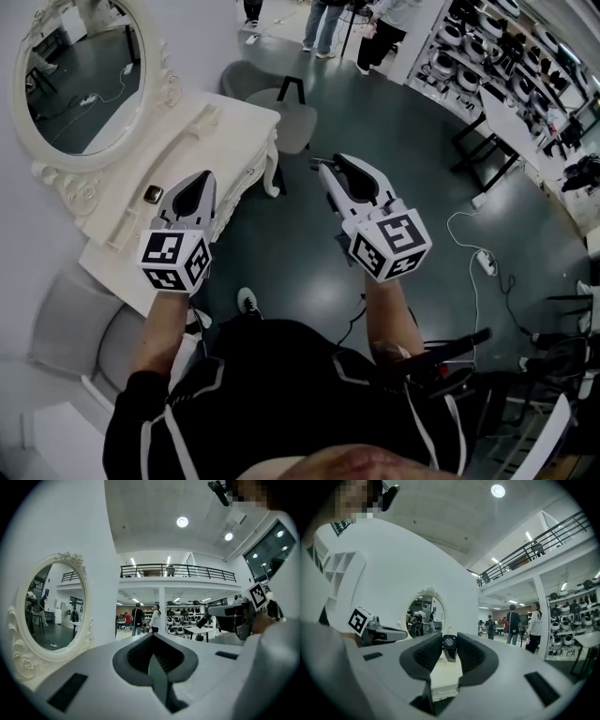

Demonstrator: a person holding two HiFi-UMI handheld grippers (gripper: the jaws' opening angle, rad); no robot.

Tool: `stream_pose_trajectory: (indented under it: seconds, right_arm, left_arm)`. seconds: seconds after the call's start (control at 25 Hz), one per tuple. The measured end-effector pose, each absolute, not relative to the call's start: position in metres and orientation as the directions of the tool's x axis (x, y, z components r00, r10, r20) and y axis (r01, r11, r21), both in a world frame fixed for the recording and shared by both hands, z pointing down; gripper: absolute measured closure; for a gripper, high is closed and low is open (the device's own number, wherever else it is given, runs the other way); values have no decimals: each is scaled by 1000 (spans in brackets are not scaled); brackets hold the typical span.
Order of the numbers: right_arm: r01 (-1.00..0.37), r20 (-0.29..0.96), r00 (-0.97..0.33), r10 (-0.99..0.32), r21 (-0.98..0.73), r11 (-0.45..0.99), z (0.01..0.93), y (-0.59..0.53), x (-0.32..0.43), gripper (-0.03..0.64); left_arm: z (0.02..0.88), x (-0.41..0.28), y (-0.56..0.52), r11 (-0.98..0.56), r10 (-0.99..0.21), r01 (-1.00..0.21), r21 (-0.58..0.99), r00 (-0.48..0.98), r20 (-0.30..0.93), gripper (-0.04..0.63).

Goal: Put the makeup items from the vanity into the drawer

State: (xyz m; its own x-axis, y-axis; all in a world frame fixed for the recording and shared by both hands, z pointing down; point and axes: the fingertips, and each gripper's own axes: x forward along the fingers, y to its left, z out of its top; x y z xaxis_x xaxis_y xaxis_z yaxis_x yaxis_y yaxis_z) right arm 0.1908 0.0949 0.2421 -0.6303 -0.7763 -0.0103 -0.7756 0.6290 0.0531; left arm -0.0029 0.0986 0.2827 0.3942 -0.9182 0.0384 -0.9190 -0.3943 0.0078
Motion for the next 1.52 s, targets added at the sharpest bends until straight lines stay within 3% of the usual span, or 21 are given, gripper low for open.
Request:
stream_pose_trajectory:
  seconds: [0.96,1.52]
  right_arm:
    - [-745,58,-661,-749,74,663,235,-70,57,514]
    - [-647,51,-760,-648,45,762,256,-161,27,514]
  left_arm:
    - [287,-136,-41,-371,-927,-927,60,373,43,592]
    - [305,-154,-95,-246,-966,-969,35,248,70,592]
